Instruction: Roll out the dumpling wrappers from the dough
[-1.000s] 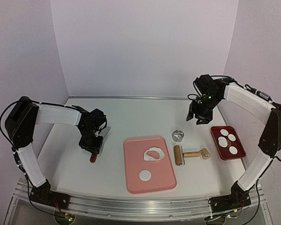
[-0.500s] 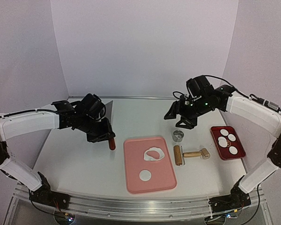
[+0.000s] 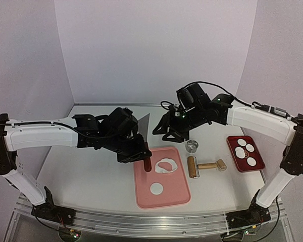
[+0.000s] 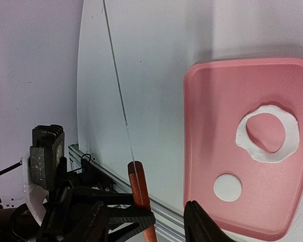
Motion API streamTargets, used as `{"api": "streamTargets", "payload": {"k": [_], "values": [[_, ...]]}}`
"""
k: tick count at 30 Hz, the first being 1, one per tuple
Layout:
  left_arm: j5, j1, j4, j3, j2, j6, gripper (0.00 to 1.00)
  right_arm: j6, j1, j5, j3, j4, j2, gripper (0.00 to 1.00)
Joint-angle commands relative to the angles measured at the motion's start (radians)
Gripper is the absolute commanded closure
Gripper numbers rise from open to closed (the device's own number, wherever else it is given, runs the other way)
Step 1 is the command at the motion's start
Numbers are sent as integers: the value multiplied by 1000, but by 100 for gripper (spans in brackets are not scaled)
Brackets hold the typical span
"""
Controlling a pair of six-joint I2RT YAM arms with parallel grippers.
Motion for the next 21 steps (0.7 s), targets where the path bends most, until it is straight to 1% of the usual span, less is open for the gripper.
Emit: {"api": "streamTargets", "payload": {"k": [1, 4, 10, 15, 18, 20, 21], "values": [[4, -16, 64, 75, 22, -14, 100, -13, 20, -14, 19, 30, 35, 55], [12, -18, 64, 97, 37, -9, 100, -24, 35, -16, 24, 30, 51, 57], [10, -19, 58, 125, 51, 2, 100, -36, 50, -20, 36, 30, 90, 57], [4, -18, 54, 116, 39, 1, 100, -40, 52, -49, 45, 30, 136, 62], [5, -20, 63, 109, 35, 9, 100, -57, 54, -73, 75, 33, 157, 80], [9, -19, 67, 107, 34, 17, 100, -68, 56, -72, 93, 34, 162, 96], [10, -19, 71, 106, 29, 22, 100, -72, 56, -63, 97, 34, 161, 99]]}}
